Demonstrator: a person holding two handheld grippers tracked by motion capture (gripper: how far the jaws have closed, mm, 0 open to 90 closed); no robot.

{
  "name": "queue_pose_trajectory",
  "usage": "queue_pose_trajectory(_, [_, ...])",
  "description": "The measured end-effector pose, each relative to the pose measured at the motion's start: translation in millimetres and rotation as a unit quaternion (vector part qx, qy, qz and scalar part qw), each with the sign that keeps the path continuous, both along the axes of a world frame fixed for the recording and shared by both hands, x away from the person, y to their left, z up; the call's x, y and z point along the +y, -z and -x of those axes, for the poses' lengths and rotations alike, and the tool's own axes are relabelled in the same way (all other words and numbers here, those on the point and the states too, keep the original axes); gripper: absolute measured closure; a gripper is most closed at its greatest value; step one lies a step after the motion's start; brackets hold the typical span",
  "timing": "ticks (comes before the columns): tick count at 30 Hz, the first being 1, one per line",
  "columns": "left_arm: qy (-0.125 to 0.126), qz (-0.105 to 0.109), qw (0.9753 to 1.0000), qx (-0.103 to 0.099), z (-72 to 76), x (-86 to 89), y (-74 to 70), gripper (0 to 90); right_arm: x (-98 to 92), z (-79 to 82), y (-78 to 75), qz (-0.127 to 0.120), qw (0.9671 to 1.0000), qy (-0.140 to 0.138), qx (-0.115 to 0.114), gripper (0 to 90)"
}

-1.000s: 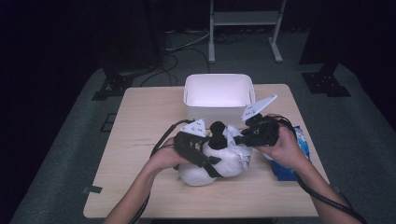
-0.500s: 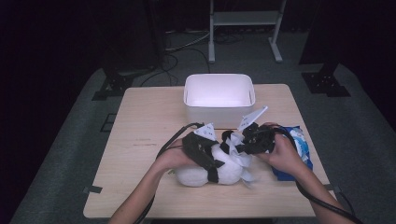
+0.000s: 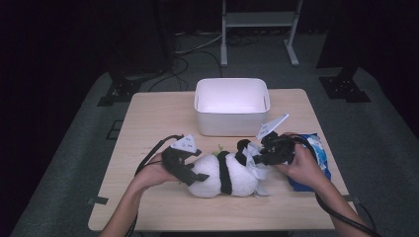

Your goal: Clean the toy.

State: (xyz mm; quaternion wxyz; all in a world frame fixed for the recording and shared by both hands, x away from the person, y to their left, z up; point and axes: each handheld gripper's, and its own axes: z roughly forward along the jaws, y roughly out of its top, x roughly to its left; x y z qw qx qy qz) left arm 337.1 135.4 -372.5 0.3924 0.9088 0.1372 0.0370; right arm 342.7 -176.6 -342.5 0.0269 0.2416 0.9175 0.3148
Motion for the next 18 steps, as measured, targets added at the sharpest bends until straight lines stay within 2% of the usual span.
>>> queue_pose_trajectory(5, [0.0,0.003,0.9999,0.015,0.3,13.5,11.3,8.8,3.0,-1.0,-2.4,0.013,0.9999,-0.002,-0.002,84.1])
queue_pose_trajectory(6, [0.013,0.016,0.9993,0.031,-1.1,16.5,17.9,12.8,6.3,-0.3,-5.3,0.018,0.9997,-0.002,-0.015,84.1])
queue_pose_trajectory(7, [0.013,0.016,0.9993,0.031,-1.1,16.5,17.9,15.9,6.3,-0.3,-5.3,0.018,0.9997,-0.002,-0.015,84.1])
queue_pose_trajectory(8, [0.013,0.025,0.9992,0.03,-2.5,15.8,21.0,16.2,13.2,1.0,-9.0,0.031,0.999,-0.006,-0.031,84.1])
queue_pose_trajectory(10, [0.016,0.028,0.9991,0.027,-3.4,15.4,21.1,19.9,19.3,1.6,-11.6,0.04,0.9984,-0.009,-0.039,84.1])
queue_pose_trajectory(12, [0.016,0.031,0.999,0.028,-4.3,14.9,20.9,20.4,21.5,1.3,-12.8,0.041,0.9982,-0.012,-0.043,84.1])
queue_pose_trajectory(14, [0.017,0.03,0.999,0.027,-5.4,12.9,20.3,20.4,32.3,0.3,-18.4,0.042,0.998,-0.021,-0.043,84.1])
queue_pose_trajectory(18, [0.015,0.032,0.999,0.025,-6.6,10.5,20.0,20.1,45.5,-3.3,-18.5,0.047,0.997,-0.033,-0.051,84.1])
